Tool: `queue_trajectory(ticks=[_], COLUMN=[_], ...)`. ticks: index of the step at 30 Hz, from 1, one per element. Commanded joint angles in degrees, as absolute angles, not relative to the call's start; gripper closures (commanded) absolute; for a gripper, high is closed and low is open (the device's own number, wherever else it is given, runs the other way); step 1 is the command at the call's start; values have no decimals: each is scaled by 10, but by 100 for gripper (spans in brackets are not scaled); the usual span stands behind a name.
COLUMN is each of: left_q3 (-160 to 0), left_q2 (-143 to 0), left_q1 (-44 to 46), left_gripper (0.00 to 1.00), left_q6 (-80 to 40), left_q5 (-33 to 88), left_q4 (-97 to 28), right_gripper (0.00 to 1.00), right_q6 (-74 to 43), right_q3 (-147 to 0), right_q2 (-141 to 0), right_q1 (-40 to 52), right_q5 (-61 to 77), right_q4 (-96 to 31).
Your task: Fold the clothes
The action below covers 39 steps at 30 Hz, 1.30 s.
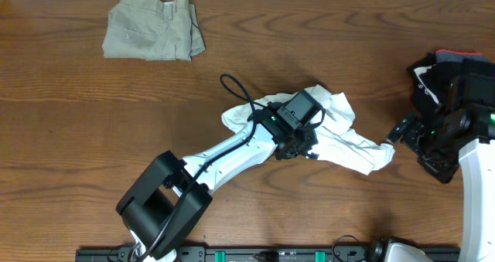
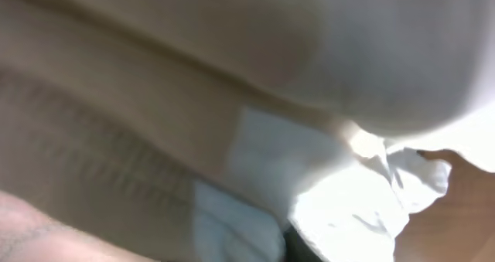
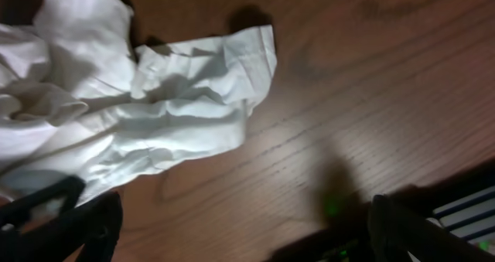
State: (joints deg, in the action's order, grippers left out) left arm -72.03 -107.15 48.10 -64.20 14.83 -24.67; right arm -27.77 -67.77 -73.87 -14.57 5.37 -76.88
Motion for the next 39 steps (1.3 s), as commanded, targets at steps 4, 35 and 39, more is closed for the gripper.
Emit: queue_trajectory(ticks=[4,35,39], left_q3=[-724,-724,-724], left_q2=[-1030,-727,-727], left_q1=[478,48,31], left_gripper=[94,86,36], left_q6=[-611,-386,-354], left_q5=[146,21,59], left_q4=[-284,-682,-692], right_gripper=[1,1,1], right_q6=[-267,-271,-283], right_q3=[-651,-501,-501], right_q2=[-738,-738,-738], right_q1=[-149,-31,-2], right_q5=[54,217,235], right_q4=[-762,-592,-573])
